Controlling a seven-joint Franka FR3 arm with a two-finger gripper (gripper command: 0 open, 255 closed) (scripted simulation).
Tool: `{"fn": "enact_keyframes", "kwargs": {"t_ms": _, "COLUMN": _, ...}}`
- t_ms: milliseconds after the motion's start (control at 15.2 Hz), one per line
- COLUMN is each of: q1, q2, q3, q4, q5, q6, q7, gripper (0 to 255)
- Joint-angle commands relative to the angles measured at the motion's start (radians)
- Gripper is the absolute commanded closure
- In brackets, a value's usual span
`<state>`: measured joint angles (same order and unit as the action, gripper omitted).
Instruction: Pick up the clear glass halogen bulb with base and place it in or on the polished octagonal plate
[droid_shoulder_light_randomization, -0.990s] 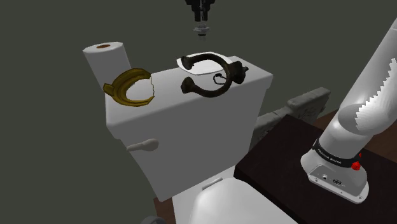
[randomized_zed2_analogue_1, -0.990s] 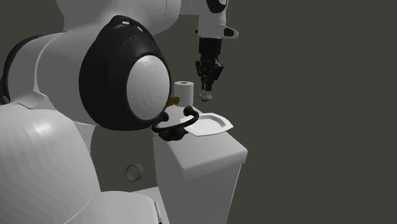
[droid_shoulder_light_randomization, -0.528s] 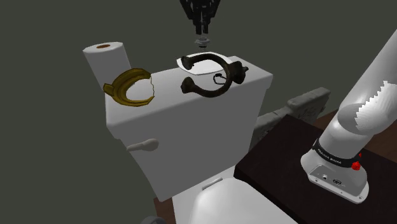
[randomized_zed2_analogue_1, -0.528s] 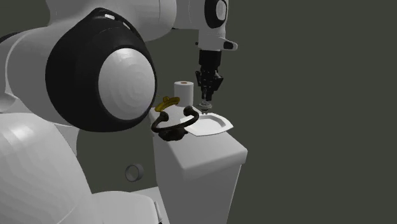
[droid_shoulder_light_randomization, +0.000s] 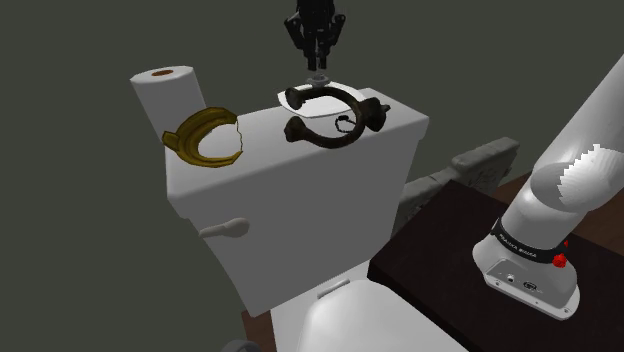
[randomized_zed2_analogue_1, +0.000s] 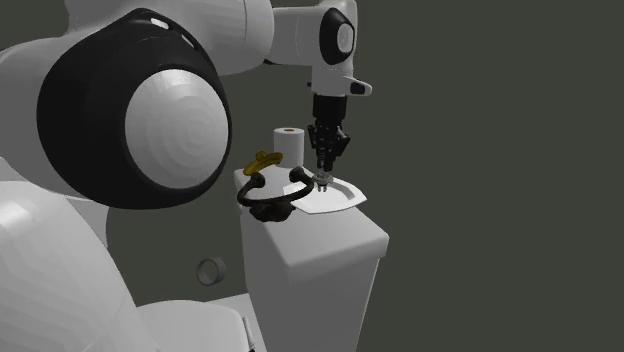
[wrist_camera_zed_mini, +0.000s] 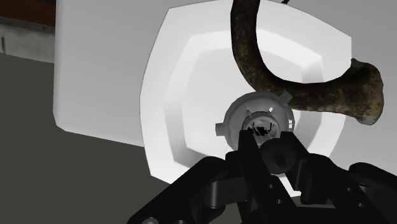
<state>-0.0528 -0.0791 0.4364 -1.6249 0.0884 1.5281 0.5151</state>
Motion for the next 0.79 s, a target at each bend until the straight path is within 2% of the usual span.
{"fn": "enact_keyframes", "kwargs": {"t_ms": 0, "q1": -0.002, "q2": 0.003, "q3": -0.002, "q4": -0.015, "q5": 0.002, "q6": 0.007, "q7": -0.003, "gripper": 255}}
{"fn": "enact_keyframes", "kwargs": {"t_ms": 330, "q1": -0.002, "q2": 0.003, "q3": -0.002, "q4": -0.015, "q5": 0.002, "q6": 0.007, "q7": -0.003, "gripper": 255}}
{"fn": "enact_keyframes", "kwargs": {"t_ms": 396, "q1": -0.002, "q2": 0.0, "q3": -0.002, "q4": -0.019, "q5": 0.003, "q6": 0.008, "q7": -0.003, "gripper": 0}}
{"fn": "enact_keyframes", "kwargs": {"t_ms": 726, "q1": -0.002, "q2": 0.003, "q3": -0.002, "q4": -0.015, "q5": 0.002, "q6": 0.007, "q7": -0.003, "gripper": 0}}
